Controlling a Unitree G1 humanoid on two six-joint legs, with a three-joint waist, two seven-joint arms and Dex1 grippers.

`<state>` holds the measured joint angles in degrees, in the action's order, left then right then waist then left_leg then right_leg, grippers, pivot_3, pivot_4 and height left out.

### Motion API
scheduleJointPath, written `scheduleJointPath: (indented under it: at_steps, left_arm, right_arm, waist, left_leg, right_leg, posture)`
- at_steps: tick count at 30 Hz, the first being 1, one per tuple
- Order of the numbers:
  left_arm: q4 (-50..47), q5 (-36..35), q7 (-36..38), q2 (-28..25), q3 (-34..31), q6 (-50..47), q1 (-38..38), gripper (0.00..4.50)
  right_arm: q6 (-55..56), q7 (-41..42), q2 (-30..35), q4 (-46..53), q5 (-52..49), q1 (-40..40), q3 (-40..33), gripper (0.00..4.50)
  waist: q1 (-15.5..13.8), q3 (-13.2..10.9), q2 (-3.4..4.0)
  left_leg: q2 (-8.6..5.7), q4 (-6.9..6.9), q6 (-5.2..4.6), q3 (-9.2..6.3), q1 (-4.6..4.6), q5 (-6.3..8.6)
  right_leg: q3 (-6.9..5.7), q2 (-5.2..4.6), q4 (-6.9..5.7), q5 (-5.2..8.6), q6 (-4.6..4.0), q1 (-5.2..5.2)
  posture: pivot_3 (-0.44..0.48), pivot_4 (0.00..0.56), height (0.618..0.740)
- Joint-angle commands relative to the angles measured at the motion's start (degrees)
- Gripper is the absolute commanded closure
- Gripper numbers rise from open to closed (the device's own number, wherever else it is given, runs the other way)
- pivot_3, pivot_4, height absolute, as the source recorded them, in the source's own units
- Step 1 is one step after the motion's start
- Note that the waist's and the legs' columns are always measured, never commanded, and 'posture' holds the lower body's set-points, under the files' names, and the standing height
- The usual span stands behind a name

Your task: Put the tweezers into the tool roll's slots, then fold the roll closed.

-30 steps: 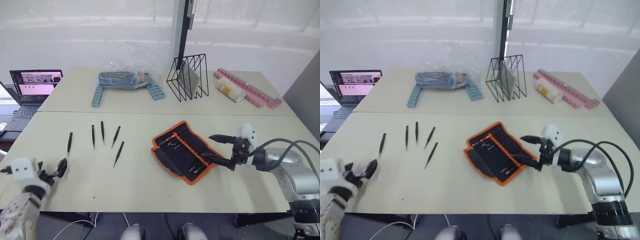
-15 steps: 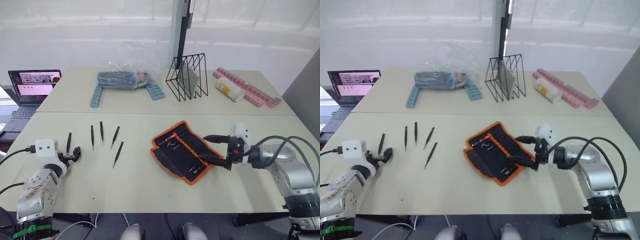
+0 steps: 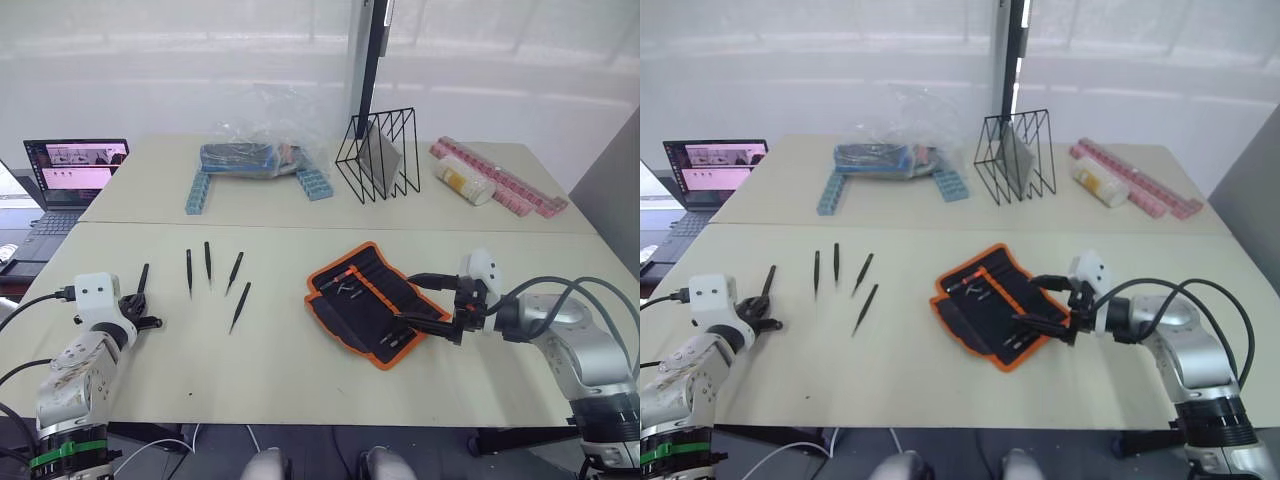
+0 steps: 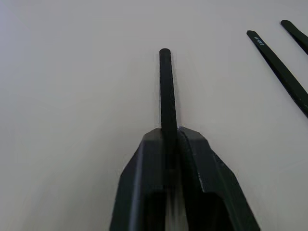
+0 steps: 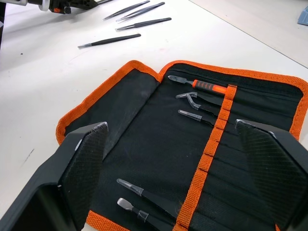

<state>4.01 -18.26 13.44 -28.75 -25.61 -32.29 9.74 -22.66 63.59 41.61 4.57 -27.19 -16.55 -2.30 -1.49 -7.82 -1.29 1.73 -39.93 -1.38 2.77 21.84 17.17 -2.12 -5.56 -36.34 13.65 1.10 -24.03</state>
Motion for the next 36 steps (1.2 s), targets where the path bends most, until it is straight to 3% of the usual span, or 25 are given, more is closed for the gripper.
scheduleJointPath:
  at_steps: [1,13,16,22,27,36]
  left_arm:
    - [0.8,-0.2,0.6,0.7,1.3,-1.1,0.0,4.46]
    - [-0.7,0.5,1.6,-0.8,0.2,3.7,-0.7,4.46]
    - [-4.7,-0.2,3.0,-2.9,-0.8,2.6,-2.6,4.50]
    - [-12.1,-1.1,5.8,-5.8,0.0,-0.1,-4.3,4.50]
    - [-19.3,-3.0,9.1,-6.7,5.5,-3.9,-0.4,4.50]
    - [-22.2,-3.3,17.6,-3.7,25.7,-9.2,11.8,4.50]
  right_arm:
    - [-0.3,-0.3,0.9,2.5,-0.9,0.6,-1.9,0.00]
    - [-2.7,-4.1,0.1,4.2,-0.9,2.5,-3.2,0.00]
    - [-2.7,-6.0,-1.1,4.0,-1.6,3.6,-4.3,0.76]
    - [-1.9,-7.7,-2.5,3.6,-0.9,5.6,-4.8,2.82]
    - [-1.0,-12.0,-5.2,1.3,1.6,6.7,-4.0,4.48]
    - [0.2,-18.8,-11.9,-1.6,5.0,8.0,-2.3,4.48]
  waist:
    - [-0.1,0.0,0.00]
    - [-0.2,0.0,0.00]
    - [0.1,0.0,-0.02]
    - [0.3,0.0,-0.02]
    - [0.2,0.0,-0.02]
    - [0.8,0.0,-0.02]
  left_leg:
    - [0.00,0.00,0.00,0.00,0.00,0.00]
    - [0.00,-0.04,0.01,0.00,0.03,0.00]
    - [0.03,-0.03,0.00,0.00,0.06,0.00]
    - [0.08,-0.03,0.00,-0.02,0.15,0.00]
    - [0.05,-0.03,0.01,-0.02,0.15,0.00]
    - [-0.05,-0.08,0.02,0.03,0.15,-0.02]
  right_leg:
    - [0.00,0.00,0.00,0.00,0.00,0.00]
    - [0.00,0.00,0.00,0.00,0.00,-0.01]
    - [0.00,0.04,0.02,0.00,0.00,-0.04]
    - [-0.01,0.07,0.07,-0.01,0.00,-0.10]
    - [0.00,0.06,0.06,-0.01,0.00,-0.08]
    - [0.06,0.20,0.08,-0.02,0.01,-0.07]
  posture:
    - [0.000,0.150,0.725]
    - [0.000,0.150,0.725]
    - [0.000,0.150,0.725]
    - [0.000,0.150,0.725]
    - [0.000,0.150,0.725]
    - [0.000,0.150,0.725]
